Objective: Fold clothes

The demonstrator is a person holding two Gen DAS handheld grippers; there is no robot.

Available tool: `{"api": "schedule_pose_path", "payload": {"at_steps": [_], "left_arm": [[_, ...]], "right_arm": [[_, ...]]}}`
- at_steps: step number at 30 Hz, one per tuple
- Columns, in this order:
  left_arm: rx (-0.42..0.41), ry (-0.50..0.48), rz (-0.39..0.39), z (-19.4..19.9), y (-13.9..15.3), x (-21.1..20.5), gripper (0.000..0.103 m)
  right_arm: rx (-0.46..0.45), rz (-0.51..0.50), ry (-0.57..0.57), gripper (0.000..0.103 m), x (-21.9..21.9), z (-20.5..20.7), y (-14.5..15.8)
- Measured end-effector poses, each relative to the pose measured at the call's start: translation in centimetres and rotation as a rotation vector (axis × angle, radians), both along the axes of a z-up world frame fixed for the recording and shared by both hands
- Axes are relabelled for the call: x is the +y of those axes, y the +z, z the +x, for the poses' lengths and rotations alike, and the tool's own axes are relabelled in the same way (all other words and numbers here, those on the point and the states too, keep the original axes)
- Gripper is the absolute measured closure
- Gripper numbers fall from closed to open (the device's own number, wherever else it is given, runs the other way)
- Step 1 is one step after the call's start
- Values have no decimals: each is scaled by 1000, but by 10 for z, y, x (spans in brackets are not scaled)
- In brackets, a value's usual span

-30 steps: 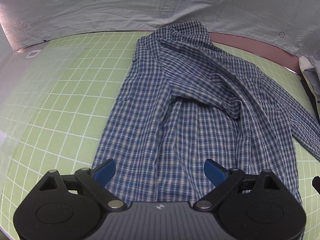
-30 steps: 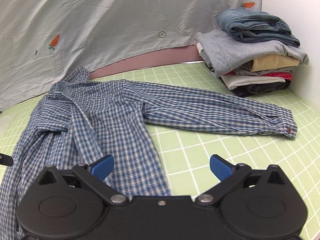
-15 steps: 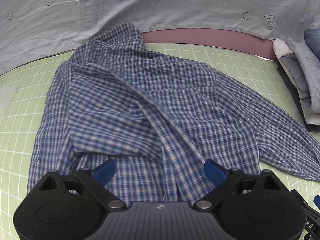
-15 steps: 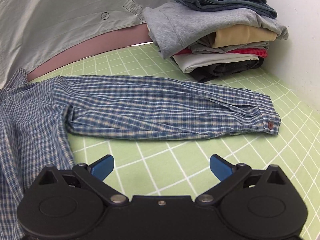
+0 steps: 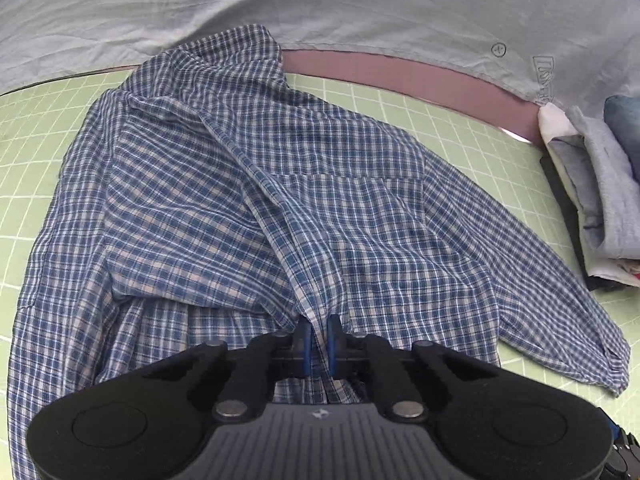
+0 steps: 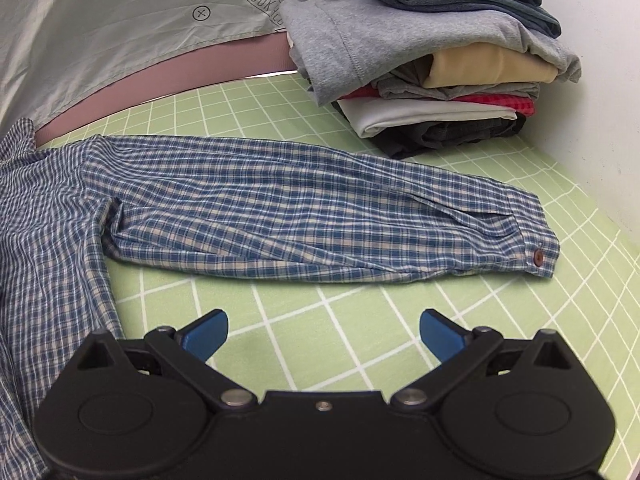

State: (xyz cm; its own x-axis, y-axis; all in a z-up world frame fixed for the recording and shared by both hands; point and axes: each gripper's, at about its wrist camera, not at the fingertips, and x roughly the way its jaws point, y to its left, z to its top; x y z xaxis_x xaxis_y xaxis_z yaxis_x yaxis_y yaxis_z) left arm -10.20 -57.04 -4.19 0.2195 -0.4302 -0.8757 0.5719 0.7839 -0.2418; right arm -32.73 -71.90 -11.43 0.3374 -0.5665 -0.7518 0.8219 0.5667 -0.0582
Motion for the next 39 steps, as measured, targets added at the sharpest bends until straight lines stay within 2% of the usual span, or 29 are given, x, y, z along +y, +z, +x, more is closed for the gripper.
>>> {"api": "schedule_pose_path", "payload": {"at_steps": [5, 12, 15, 20, 24, 28, 35, 39], "left_arm": [[47, 76, -83, 10, 16, 58, 94], [22, 288, 3, 19, 8, 135, 89], [30, 330, -12, 16, 12, 155, 80], [23, 273, -37, 2, 20, 154, 67], [-13, 208, 17, -10, 19, 143, 59], [-30, 201, 76, -14, 14, 143, 54], [-30, 252, 99, -17, 14, 166, 49], [-29, 269, 94, -26, 17, 183, 48]], "right_arm": [[-15, -24, 41, 0, 20, -1, 11], [-36, -58, 124, 0, 60, -1, 27], [-40, -68, 159, 0, 77, -2, 33], [-60, -54, 197, 0, 96, -2, 39], [-77, -50, 244, 0, 109, 6, 42], [-113, 5, 306, 1, 119, 23, 42], [-142, 141, 437, 27, 133, 54, 28], [-147, 222, 427, 31, 134, 53, 16]]}}
